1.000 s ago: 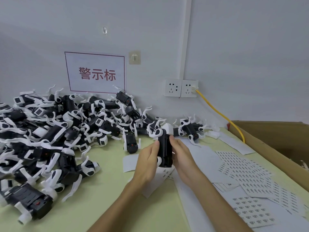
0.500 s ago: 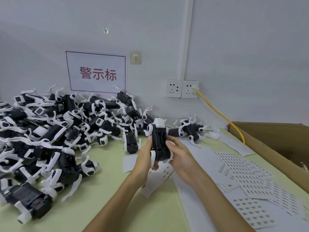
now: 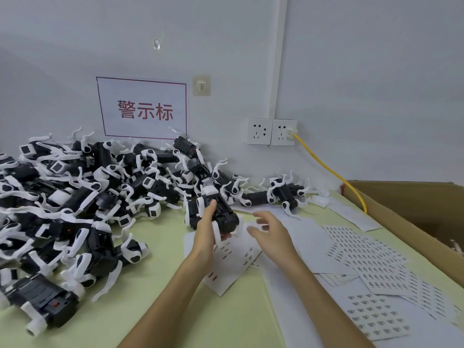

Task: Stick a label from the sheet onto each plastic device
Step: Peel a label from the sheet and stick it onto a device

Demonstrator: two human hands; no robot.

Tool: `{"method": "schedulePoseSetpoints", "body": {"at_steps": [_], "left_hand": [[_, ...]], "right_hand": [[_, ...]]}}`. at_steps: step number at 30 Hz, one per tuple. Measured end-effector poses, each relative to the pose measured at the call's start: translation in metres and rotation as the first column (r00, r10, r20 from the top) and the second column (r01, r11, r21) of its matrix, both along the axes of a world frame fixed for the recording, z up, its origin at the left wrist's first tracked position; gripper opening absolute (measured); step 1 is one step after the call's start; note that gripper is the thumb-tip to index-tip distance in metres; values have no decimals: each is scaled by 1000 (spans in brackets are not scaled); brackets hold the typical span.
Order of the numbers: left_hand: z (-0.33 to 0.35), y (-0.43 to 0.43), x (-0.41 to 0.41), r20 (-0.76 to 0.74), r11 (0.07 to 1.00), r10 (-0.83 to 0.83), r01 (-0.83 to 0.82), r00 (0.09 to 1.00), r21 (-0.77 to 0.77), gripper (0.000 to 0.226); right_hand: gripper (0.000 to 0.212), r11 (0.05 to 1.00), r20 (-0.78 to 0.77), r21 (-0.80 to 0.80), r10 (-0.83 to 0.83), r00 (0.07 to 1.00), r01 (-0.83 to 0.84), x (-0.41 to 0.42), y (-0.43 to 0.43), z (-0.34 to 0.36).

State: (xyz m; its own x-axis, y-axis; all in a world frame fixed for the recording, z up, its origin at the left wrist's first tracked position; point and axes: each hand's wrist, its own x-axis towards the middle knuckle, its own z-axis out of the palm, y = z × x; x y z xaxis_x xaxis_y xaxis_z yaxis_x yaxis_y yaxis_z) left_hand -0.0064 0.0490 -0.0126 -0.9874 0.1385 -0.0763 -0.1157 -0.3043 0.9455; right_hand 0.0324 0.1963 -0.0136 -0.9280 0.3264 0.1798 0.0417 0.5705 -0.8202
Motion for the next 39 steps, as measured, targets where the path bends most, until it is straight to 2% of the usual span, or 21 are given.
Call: {"method": "schedulePoseSetpoints", "body": {"at_steps": [2,5,10,15,17,21,26,28,30,33,37,39], "left_hand": [[-1,-4,-4,39,1000,0,-1,999,4,38],[-6,-8,-8,112,999,18,-22,994,34,36],[-5,-11,-9,112,998,-6,0,994,55,32],[-4,-16,-10,39,983,-145,139,989,117,39],[-5,-17,-10,12,973,-211,209,977,101,45],[-5,-15,-7,26,931,-351,346,936,118,50],[-5,-14,-7,-20,870,-411,399,911,291,42],[-4,-15,-7,-57,822,-441,428,896,375,38],[-1,-13,-6,-100,807,-410,412,907,422,35],[1,-8,-5,-105,865,-289,307,951,398,35],[3,-9,-3,-109,909,-181,209,977,360,35],[4,-9,-4,-113,909,-164,194,980,369,41]], "right_hand": [[59,964,186,265,-81,979,30,0,3,-7],[74,933,262,359,-68,963,-31,-1,2,-14],[73,972,206,228,5,979,-53,0,2,-11],[56,1000,-49,-4,29,998,-30,-2,3,-11],[48,1000,-128,-20,-14,992,12,-4,5,-10],[40,998,-175,-26,-56,983,52,-7,6,-13],[56,991,-204,15,-128,971,134,-7,6,-14],[51,983,-255,33,-167,952,181,-5,6,-13],[37,984,-304,14,-165,938,177,-2,5,-10],[19,988,-316,-82,-149,937,130,-1,0,-6],[11,979,-295,-203,-73,953,12,1,-5,0],[16,975,-273,-218,-27,962,-35,2,-4,2]]}}
